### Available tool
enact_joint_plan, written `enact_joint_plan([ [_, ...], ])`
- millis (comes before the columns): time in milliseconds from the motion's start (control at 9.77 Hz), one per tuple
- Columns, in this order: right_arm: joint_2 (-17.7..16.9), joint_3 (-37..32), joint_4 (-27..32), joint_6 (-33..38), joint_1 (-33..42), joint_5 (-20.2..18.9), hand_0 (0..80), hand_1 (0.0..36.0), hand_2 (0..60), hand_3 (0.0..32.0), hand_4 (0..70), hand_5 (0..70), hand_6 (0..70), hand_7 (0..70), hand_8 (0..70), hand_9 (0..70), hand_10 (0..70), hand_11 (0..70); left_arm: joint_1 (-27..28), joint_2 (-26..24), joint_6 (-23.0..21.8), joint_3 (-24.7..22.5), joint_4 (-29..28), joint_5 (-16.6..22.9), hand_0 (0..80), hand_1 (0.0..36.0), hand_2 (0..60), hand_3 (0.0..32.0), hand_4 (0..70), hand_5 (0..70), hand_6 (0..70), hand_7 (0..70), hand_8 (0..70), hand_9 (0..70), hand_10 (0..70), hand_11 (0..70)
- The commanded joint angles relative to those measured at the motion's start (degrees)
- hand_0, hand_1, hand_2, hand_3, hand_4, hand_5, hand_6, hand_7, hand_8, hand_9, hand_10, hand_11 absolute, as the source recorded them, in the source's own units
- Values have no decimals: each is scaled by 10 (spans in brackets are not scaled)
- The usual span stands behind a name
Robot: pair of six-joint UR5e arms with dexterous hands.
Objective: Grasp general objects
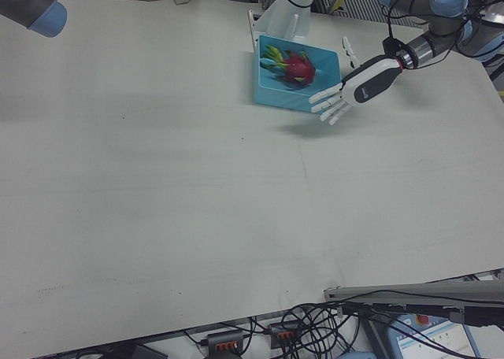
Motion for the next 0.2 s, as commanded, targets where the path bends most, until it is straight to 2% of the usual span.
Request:
enact_joint_plan([
  [0,0,0,0,0,0,0,0,0,0,0,0,0,0,0,0,0,0,0,-63,14,-86,52,-118,7,470,83,0,132,0,0,0,149,0,15,0,0],
  [102,0,0,0,0,0,0,0,0,0,0,0,0,0,0,0,0,0,0,-96,24,-108,54,-144,7,469,92,0,144,0,0,0,155,0,17,0,0],
])
